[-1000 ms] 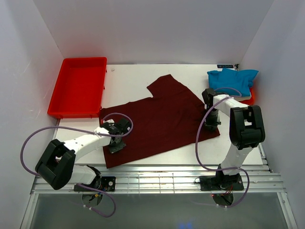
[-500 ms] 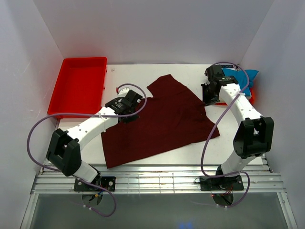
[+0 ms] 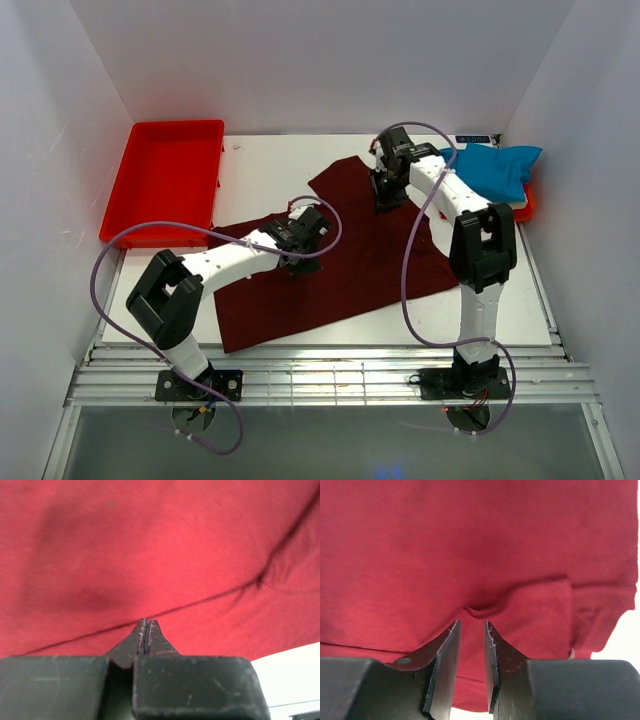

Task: Fold and stack the t-shirts
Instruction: Fold the tshirt

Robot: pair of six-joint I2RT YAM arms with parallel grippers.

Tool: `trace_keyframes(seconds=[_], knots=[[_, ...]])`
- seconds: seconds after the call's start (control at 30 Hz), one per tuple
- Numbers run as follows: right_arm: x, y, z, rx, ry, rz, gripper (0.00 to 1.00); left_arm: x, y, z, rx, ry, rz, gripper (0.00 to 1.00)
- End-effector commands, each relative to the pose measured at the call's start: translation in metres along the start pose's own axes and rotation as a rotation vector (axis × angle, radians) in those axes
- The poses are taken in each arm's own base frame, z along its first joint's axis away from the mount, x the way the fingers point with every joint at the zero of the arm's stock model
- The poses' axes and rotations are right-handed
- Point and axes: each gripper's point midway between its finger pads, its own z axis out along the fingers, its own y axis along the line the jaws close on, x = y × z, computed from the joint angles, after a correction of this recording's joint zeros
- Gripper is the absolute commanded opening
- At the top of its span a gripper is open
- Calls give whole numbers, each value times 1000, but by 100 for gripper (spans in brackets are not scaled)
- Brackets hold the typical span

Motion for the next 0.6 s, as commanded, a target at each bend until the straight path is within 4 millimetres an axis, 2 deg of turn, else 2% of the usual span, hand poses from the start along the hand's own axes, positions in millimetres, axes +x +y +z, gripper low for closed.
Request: trace_keyframes(seconds=[0.0, 0.13, 0.27, 0.57], knots=[[-10, 21, -1, -30, -8, -81, 32, 6, -19, 1, 52, 8, 15, 0], [3, 29, 18, -28, 52, -116, 33, 15, -21, 4, 52, 29, 31, 0], [19, 26, 39, -15, 112, -133, 33, 16, -16, 4, 36, 21, 32, 0], [36, 19, 62, 17, 170, -147, 33, 21, -5, 1, 12, 16, 16, 0]])
